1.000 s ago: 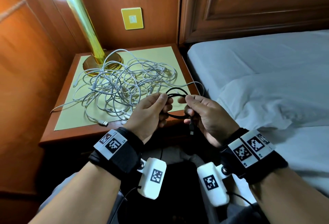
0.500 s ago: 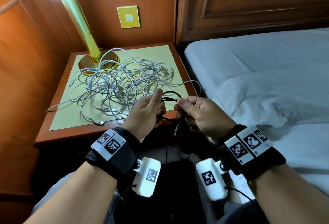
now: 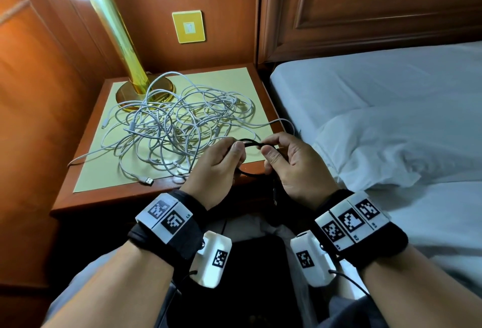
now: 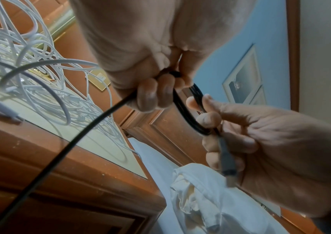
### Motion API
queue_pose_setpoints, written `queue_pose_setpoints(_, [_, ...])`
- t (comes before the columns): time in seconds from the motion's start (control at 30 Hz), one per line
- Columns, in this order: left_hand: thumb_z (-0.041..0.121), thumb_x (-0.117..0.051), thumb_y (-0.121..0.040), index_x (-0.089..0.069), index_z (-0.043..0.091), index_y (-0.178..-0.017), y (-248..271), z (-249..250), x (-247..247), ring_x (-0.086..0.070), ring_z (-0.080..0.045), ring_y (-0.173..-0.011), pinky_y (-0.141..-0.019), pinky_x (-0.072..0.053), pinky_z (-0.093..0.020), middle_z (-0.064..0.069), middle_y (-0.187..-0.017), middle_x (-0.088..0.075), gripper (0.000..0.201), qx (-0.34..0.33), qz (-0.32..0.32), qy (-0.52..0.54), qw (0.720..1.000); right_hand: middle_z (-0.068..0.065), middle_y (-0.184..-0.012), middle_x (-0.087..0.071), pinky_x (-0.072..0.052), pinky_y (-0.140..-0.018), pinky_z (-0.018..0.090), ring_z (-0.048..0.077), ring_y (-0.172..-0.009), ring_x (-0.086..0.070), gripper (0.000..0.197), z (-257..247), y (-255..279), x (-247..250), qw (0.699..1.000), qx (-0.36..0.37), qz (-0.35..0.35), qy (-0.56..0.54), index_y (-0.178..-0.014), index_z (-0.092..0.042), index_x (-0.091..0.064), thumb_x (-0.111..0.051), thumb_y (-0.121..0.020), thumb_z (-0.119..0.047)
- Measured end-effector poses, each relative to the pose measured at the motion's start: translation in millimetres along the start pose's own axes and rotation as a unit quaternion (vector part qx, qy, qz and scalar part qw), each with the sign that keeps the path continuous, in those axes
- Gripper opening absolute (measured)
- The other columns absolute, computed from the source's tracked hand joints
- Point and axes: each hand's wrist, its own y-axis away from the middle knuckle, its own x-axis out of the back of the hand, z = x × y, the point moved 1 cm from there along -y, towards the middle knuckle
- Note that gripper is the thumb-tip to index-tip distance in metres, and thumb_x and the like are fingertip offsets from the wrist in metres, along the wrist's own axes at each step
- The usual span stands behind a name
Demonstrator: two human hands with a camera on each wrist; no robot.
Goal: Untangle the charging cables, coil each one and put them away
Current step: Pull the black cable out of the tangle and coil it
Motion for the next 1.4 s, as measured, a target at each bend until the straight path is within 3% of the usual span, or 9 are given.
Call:
queue_pose_setpoints(0.13, [0.050,-0.043,-0.101,-0.053,0.024,-0.068,2,4,0,-0.035,-0.018,-0.052,-0.044,-0.028,-0.023,-0.011,-0.070,-0.043,0.043,0.029,-0.018,0.054,0.998,-0.008,-0.067,-0.067,-0.047,-0.062,0.017,0.003,-0.061,-0.059,0.013,-2,0,0,0.999,-0.023,-0.012,0.026,-0.094,-0.024,-0.063,-0.057,-0.099,-0.034])
queue_pose_setpoints(0.23, [0.066,-0.041,-0.088,-0.054,0.034,-0.062,0,2,2,-0.042,-0.021,-0.060,-0.054,-0.033,-0.031,-0.004,-0.069,-0.047,0.044,0.012,-0.023,-0.003,1.000,-0.004,-0.067,-0.063,-0.042,-0.051,0.018,0.003,-0.049,-0.051,0.017,-5,-1,-1,0.993,-0.081,-0.069,-0.049,-0.093,-0.018,-0.062,-0.055,-0.101,-0.031])
queue_pose_setpoints(0.33, [0.063,-0.037,-0.095,-0.051,0.026,-0.066,-1,1,5,-0.043,-0.013,-0.057,-0.059,-0.034,-0.034,0.003,-0.065,-0.048,0.049,-0.021,-0.015,-0.083,0.996,-0.002,-0.062,-0.048,-0.024,-0.035,0.019,0.006,-0.037,-0.029,0.028,-10,-1,0,0.955,-0.178,-0.135,-0.196,-0.095,-0.011,-0.063,-0.049,-0.103,-0.034])
queue_pose_setpoints(0.57, [0.063,-0.037,-0.093,-0.049,0.033,-0.060,-4,-1,6,-0.039,-0.007,-0.050,-0.056,-0.030,-0.032,0.013,-0.056,-0.048,0.046,-0.029,-0.008,-0.070,0.997,-0.001,-0.065,-0.049,-0.020,-0.036,0.017,0.006,-0.036,-0.022,0.031,-13,2,3,0.912,-0.225,-0.193,-0.284,-0.085,-0.013,-0.054,-0.044,-0.104,-0.036])
queue_pose_setpoints(0.73, [0.057,-0.052,-0.089,-0.058,0.025,-0.076,-4,0,4,-0.043,-0.014,-0.051,-0.051,-0.033,-0.027,0.001,-0.068,-0.053,0.036,-0.017,0.000,0.015,1.000,-0.004,-0.061,-0.030,-0.018,-0.041,0.022,0.005,-0.037,-0.021,0.033,-13,0,6,0.917,-0.208,-0.149,-0.306,-0.078,-0.018,-0.048,-0.040,-0.105,-0.036])
queue_pose_setpoints(0.87, [0.021,-0.062,-0.097,-0.062,0.028,-0.104,-4,0,15,-0.047,-0.018,-0.058,-0.055,-0.038,-0.029,0.007,-0.086,-0.057,0.011,-0.042,0.020,0.007,0.999,-0.007,-0.059,-0.026,-0.017,-0.048,0.026,0.005,-0.038,-0.018,0.034,-14,-5,19,0.919,-0.205,-0.100,-0.321,-0.077,-0.021,-0.045,-0.037,-0.106,-0.037])
queue_pose_setpoints(1.13, [0.018,-0.072,-0.090,-0.073,0.029,-0.090,-6,0,42,-0.058,-0.018,-0.061,-0.054,-0.040,-0.016,0.003,-0.085,-0.071,0.011,-0.044,0.152,-0.144,0.977,-0.008,-0.057,-0.022,-0.020,-0.039,0.021,0.005,-0.035,-0.013,0.036,-14,-14,52,0.900,-0.193,-0.013,-0.390,-0.072,-0.025,-0.047,-0.039,-0.104,-0.040])
queue_pose_setpoints(1.27, [0.027,-0.078,-0.084,-0.077,0.026,-0.083,-3,2,45,-0.060,0.002,-0.070,-0.066,-0.046,-0.021,0.012,-0.083,-0.071,0.002,-0.087,0.232,-0.241,0.939,-0.007,-0.059,-0.027,-0.020,-0.044,0.024,0.007,-0.038,-0.015,0.034,-12,-14,54,0.921,-0.160,0.007,-0.356,-0.074,-0.023,-0.048,-0.040,-0.104,-0.038])
queue_pose_setpoints(1.4, [0.009,-0.077,-0.085,-0.079,0.019,-0.092,2,1,22,-0.056,0.010,-0.071,-0.070,-0.039,0.000,0.015,-0.084,-0.063,0.012,-0.152,0.101,-0.301,0.936,-0.001,-0.058,-0.045,-0.027,-0.045,0.026,0.012,-0.043,-0.030,0.030,-11,-11,41,0.974,-0.051,0.023,-0.221,-0.081,-0.014,-0.053,-0.043,-0.106,-0.026])
